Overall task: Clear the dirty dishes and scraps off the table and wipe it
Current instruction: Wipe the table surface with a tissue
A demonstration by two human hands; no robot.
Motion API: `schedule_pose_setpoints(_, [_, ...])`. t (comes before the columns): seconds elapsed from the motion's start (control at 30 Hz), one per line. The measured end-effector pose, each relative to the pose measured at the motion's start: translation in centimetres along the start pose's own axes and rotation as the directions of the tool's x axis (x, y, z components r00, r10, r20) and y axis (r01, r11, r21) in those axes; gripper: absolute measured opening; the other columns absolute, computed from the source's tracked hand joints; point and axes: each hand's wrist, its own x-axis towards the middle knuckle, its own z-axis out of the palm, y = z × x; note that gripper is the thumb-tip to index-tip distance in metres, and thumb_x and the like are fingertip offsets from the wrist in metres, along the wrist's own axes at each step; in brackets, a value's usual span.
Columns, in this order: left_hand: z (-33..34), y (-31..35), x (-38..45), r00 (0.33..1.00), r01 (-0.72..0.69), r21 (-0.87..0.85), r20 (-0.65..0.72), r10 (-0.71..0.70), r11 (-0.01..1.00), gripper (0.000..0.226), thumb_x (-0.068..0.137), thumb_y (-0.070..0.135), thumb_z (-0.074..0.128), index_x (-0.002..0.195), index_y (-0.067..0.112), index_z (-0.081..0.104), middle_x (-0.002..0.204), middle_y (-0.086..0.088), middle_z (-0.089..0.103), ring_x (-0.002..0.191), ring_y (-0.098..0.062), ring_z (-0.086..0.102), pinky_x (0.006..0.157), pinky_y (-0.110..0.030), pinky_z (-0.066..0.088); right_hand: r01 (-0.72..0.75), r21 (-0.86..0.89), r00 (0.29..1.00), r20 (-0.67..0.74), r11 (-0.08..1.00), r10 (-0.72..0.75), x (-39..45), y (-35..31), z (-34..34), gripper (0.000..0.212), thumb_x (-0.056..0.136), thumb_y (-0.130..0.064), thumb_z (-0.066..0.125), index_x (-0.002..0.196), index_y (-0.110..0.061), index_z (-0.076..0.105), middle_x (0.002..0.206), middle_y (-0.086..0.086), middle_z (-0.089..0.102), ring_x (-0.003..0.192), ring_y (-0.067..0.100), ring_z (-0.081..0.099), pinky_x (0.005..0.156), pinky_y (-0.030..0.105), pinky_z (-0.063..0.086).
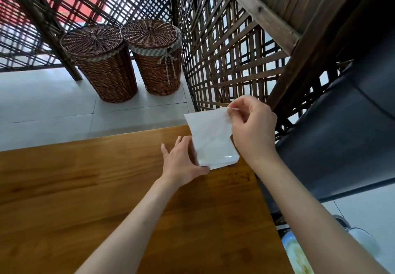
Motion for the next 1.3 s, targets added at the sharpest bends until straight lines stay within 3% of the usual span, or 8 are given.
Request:
schedule_pose_setpoints(0.2, [0.1, -0.1, 0.1, 1.000, 0.008, 0.012, -0.005, -0.008, 1.000, 0.094, 0.059, 0.054, 0.078, 0.137, 0.026, 0.033, 0.143, 0.002, 0.043, 0.139, -0.022, 0.029, 0.104, -0.046, -0.022, 0.029, 0.020, 1.000, 0.000, 0.999, -0.029, -0.1, -1.7, -1.0, 0.012, 0.089, -0.012, 0.059, 0.081, -0.019, 0.061, 0.069, -0.019, 0.057, 0.069, 0.007, 0.061, 0.080, 0.046, 0.052])
schedule_pose_setpoints(0.53, [-0.5, -0.1, -0.3, 0.994, 0.077, 0.080, 0.071, -0.083, 0.994, 0.105, 0.059, 0.055, 0.078, 0.142, 0.023, 0.022, 0.152, -0.002, 0.031, 0.145, -0.019, 0.008, 0.104, -0.048, -0.021, 0.089, 0.001, 0.996, 0.002, 0.996, -0.089, -0.5, -3.7, -2.1, 0.009, 0.088, -0.011, 0.061, 0.081, -0.016, 0.064, 0.065, -0.022, 0.056, 0.065, 0.003, 0.061, 0.070, 0.035, 0.055])
schedule_pose_setpoints(0.7, [-1.5, 0.5, -1.0, 0.985, 0.129, 0.040, 0.115, -0.132, 0.991, 0.133, 0.055, 0.054, 0.083, 0.149, 0.023, -0.006, 0.158, -0.004, 0.011, 0.145, -0.020, -0.008, 0.103, -0.046, -0.023, 0.132, -0.003, 0.991, -0.021, 0.991, -0.132, -0.6, -5.1, -3.2, 0.014, 0.087, -0.012, 0.062, 0.077, -0.022, 0.060, 0.063, -0.023, 0.055, 0.064, -0.001, 0.061, 0.063, 0.015, 0.051])
schedule_pose_setpoints(0.8, [-3.1, -0.2, -4.1, 0.983, 0.166, -0.023, 0.081, -0.163, 0.986, 0.139, 0.053, 0.055, 0.083, 0.148, 0.024, -0.014, 0.159, -0.003, 0.003, 0.143, -0.015, -0.014, 0.101, -0.041, -0.024, 0.123, 0.002, 0.992, -0.015, 0.992, -0.123, -1.2, -5.8, -4.1, 0.010, 0.087, -0.012, 0.062, 0.078, -0.018, 0.063, 0.064, -0.020, 0.057, 0.064, 0.002, 0.062, 0.065, 0.022, 0.053])
schedule_pose_setpoints(0.93, [-6.7, -1.5, -9.8, 0.984, 0.180, -0.033, 0.007, -0.180, 0.983, 0.128, 0.062, 0.052, 0.080, 0.149, 0.026, -0.009, 0.158, 0.001, 0.004, 0.142, -0.011, -0.012, 0.104, -0.040, -0.022, 0.055, 0.048, 0.998, 0.028, 0.997, -0.057, -3.6, -6.7, -5.1, 0.008, 0.087, -0.012, 0.062, 0.082, -0.016, 0.065, 0.070, -0.015, 0.062, 0.067, 0.005, 0.062, 0.071, 0.038, 0.055])
schedule_pose_setpoints(1.03, [-9.4, -1.3, -13.8, 0.983, 0.181, -0.053, -0.030, -0.183, 0.982, 0.119, 0.067, 0.047, 0.079, 0.150, 0.027, -0.004, 0.158, 0.001, 0.008, 0.143, -0.012, -0.010, 0.105, -0.038, -0.021, -0.018, 0.064, 0.998, 0.069, 0.998, 0.014, -6.2, -7.2, -5.4, 0.009, 0.087, -0.012, 0.062, 0.082, -0.019, 0.064, 0.072, -0.016, 0.062, 0.071, 0.003, 0.062, 0.076, 0.039, 0.055])
schedule_pose_setpoints(1.23, [-12.8, -1.7, -21.2, 0.984, 0.157, -0.034, -0.074, -0.159, 0.987, 0.106, 0.074, 0.040, 0.076, 0.150, 0.029, 0.003, 0.156, 0.003, 0.015, 0.144, -0.012, -0.003, 0.107, -0.037, -0.017, -0.178, 0.114, 0.981, 0.100, 0.977, 0.167, -13.0, -8.2, -4.8, 0.017, 0.088, -0.013, 0.062, 0.080, -0.028, 0.059, 0.075, -0.020, 0.060, 0.076, -0.009, 0.059, 0.062, 0.008, 0.049])
schedule_pose_setpoints(1.3, [-13.0, -2.6, -23.7, 0.985, 0.151, -0.025, -0.079, -0.153, 0.988, 0.101, 0.076, 0.039, 0.074, 0.150, 0.029, 0.006, 0.156, 0.005, 0.017, 0.144, -0.012, 0.000, 0.108, -0.037, -0.016, -0.241, 0.151, 0.969, 0.098, 0.959, 0.228, -15.5, -8.5, -4.4, 0.018, 0.088, -0.013, 0.062, 0.079, -0.028, 0.059, 0.077, -0.017, 0.062, 0.076, -0.008, 0.060, 0.060, 0.004, 0.046])
